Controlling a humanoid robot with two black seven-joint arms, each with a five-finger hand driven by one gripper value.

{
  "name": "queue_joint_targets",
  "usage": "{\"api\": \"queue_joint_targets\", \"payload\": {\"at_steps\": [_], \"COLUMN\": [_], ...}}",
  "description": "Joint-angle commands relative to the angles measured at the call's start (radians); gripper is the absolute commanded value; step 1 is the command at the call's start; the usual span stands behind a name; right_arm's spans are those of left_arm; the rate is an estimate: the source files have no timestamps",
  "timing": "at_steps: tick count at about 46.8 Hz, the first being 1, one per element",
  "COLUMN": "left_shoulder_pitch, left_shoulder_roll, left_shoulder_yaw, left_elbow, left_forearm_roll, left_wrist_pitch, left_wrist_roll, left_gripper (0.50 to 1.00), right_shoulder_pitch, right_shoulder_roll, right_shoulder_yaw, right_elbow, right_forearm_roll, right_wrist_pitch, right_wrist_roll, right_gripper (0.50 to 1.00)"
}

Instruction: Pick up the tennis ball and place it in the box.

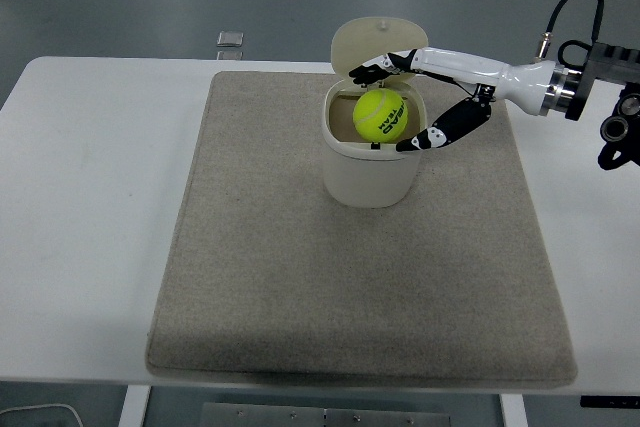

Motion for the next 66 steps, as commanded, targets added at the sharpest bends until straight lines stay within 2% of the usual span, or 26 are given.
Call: {"api": "queue_joint_targets", "payload": {"at_steps": [1, 10, 14, 17, 25, 40, 45, 48, 59, 66], "left_shoulder_pitch": [0.000, 0.000, 0.000, 0.000, 0.000, 0.000, 0.000, 0.000, 0.000, 0.000], "left_shoulder_roll": [0.000, 0.000, 0.000, 0.000, 0.000, 0.000, 0.000, 0.000, 0.000, 0.000], "left_shoulder_yaw": [0.000, 0.000, 0.000, 0.000, 0.000, 0.000, 0.000, 0.000, 0.000, 0.000], "left_elbow": [0.000, 0.000, 0.000, 0.000, 0.000, 0.000, 0.000, 0.000, 0.000, 0.000], "left_forearm_roll": [0.000, 0.000, 0.000, 0.000, 0.000, 0.000, 0.000, 0.000, 0.000, 0.000], "left_wrist_pitch": [0.001, 0.001, 0.001, 0.001, -0.001, 0.001, -0.001, -0.001, -0.001, -0.001], "left_wrist_roll": [0.000, 0.000, 0.000, 0.000, 0.000, 0.000, 0.000, 0.000, 0.000, 0.000], "left_gripper": [0.992, 0.992, 0.992, 0.992, 0.992, 0.992, 0.992, 0.992, 0.992, 0.992], "right_shoulder_pitch": [0.000, 0.001, 0.003, 0.003, 0.008, 0.008, 0.000, -0.003, -0.020, -0.042], "right_shoulder_roll": [0.000, -0.011, -0.017, -0.031, -0.083, -0.184, -0.206, -0.209, -0.207, -0.195], "right_shoulder_yaw": [0.000, 0.004, 0.007, 0.012, 0.015, 0.012, 0.000, -0.002, -0.002, -0.002], "right_elbow": [0.000, 0.003, 0.008, 0.012, 0.014, -0.001, -0.017, -0.040, -0.144, -0.193], "right_forearm_roll": [0.001, 0.017, 0.041, 0.067, 0.201, 0.261, 0.330, 0.385, 0.667, 0.830], "right_wrist_pitch": [0.002, 0.018, 0.049, 0.095, 0.271, 0.273, 0.273, 0.273, 0.273, 0.273], "right_wrist_roll": [0.000, 0.000, 0.000, 0.000, 0.000, 0.000, 0.000, -0.040, -0.244, -0.312], "right_gripper": [0.897, 0.897, 0.895, 0.897, 0.897, 0.895, 0.895, 0.895, 0.895, 0.895]}}
